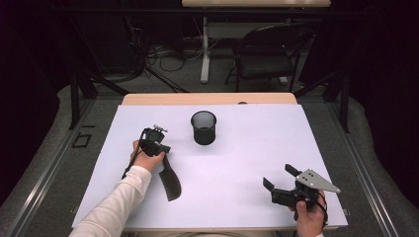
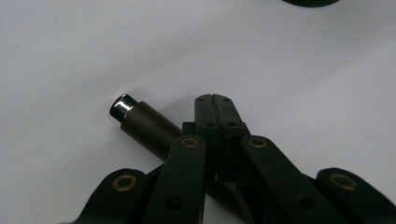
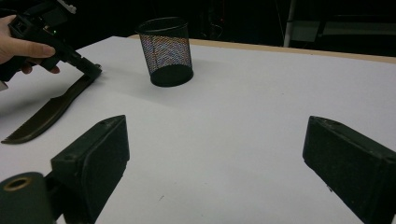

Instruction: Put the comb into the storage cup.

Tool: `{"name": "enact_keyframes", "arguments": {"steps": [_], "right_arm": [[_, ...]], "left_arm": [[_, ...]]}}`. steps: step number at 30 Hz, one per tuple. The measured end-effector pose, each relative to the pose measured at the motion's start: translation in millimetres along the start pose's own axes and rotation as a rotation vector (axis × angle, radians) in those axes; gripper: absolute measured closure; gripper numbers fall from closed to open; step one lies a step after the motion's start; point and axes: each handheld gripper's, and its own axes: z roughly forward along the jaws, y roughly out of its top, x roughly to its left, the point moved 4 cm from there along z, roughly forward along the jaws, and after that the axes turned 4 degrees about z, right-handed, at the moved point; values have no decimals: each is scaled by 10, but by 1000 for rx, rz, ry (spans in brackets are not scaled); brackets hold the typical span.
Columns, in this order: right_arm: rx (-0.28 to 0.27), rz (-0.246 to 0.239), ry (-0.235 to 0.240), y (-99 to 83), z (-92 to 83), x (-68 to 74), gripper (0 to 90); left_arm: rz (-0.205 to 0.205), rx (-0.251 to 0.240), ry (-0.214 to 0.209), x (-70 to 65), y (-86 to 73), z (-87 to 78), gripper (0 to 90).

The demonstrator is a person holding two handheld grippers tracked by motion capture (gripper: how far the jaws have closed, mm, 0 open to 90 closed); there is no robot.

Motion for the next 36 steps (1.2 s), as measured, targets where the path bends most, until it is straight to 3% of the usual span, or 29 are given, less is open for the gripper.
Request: {"name": "enact_keyframes", "arguments": {"steps": [27, 36], "right_arm": [[7, 0, 4, -7, 8, 8, 84], [6, -4, 3, -8, 9, 7, 87]], "left_arm": [[32, 7, -8, 46, -246, -170, 900], [18, 14, 14, 168, -321, -245, 900]]}}
